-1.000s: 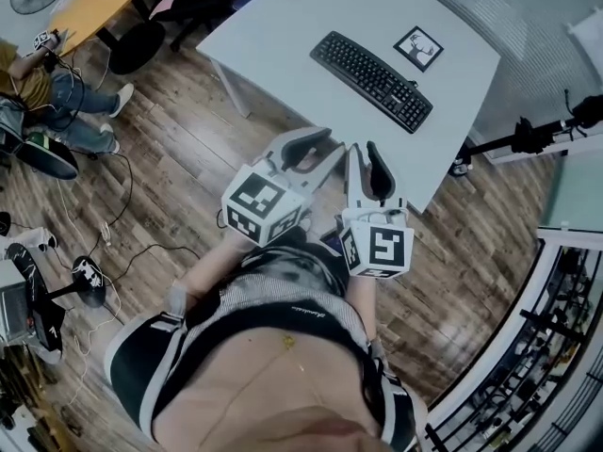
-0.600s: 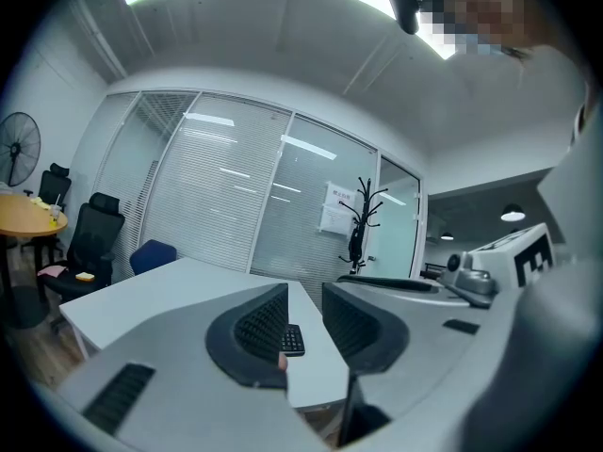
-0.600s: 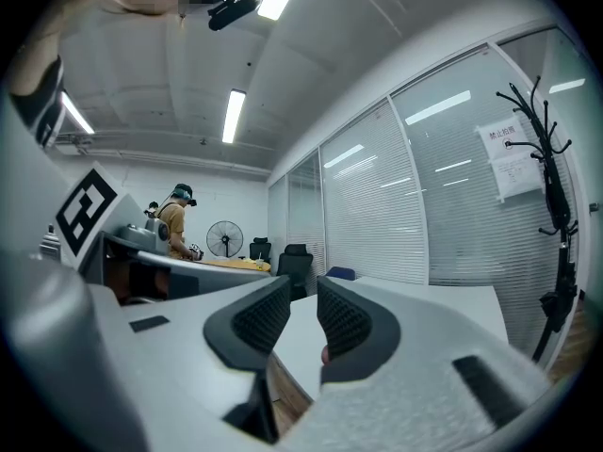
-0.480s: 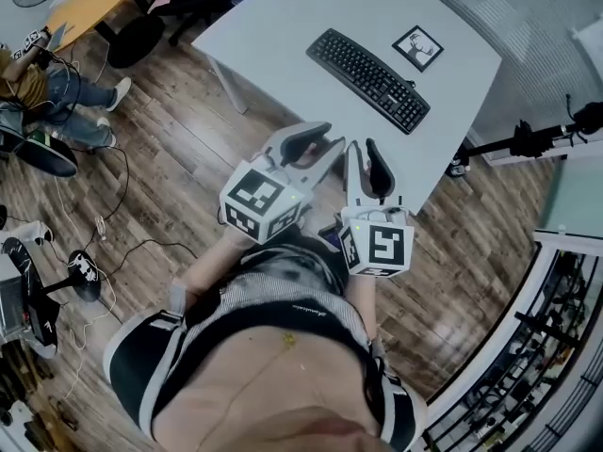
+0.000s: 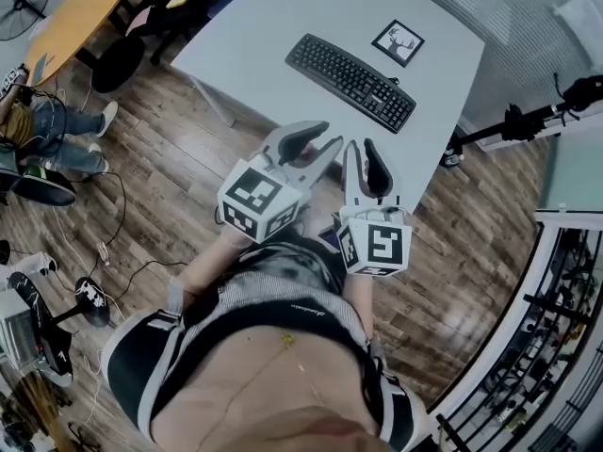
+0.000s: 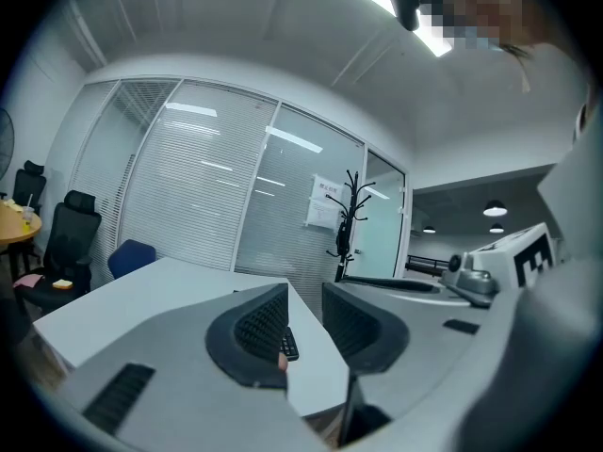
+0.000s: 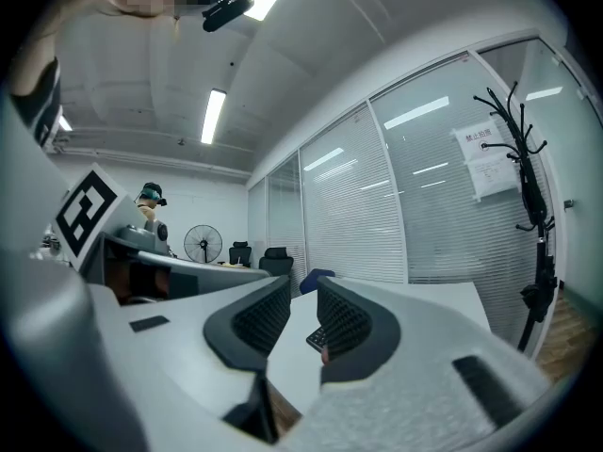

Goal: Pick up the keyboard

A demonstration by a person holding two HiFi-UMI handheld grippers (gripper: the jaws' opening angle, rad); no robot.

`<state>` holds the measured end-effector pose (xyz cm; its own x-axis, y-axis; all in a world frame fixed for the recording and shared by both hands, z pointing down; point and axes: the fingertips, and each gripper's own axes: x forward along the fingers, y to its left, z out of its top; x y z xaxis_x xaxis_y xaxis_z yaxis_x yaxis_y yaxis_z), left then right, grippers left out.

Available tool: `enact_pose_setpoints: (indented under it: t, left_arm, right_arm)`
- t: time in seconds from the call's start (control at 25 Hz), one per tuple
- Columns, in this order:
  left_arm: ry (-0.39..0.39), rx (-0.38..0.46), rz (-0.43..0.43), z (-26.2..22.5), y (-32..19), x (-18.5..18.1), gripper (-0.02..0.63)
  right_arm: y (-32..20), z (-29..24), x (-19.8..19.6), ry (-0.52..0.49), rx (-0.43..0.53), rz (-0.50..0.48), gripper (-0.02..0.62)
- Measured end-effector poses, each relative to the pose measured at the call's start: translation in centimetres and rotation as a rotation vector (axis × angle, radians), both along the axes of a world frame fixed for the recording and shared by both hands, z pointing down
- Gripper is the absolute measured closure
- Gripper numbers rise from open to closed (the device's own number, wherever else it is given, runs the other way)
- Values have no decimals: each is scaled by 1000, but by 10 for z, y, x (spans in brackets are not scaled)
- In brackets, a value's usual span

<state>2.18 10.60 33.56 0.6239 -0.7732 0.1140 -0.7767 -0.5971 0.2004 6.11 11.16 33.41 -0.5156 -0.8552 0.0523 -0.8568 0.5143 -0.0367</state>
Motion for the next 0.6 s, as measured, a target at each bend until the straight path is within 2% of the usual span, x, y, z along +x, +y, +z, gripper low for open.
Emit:
enact_pose_setpoints:
  t: [0.2, 0.6]
  left_arm:
    - [3, 4, 31, -3, -21, 5, 502]
    - [2, -22, 42, 9, -57, 1, 502]
  right_arm:
    - [-20, -3, 6, 2, 3, 35, 505]
    - [-55, 6, 0, 11, -23, 39, 505]
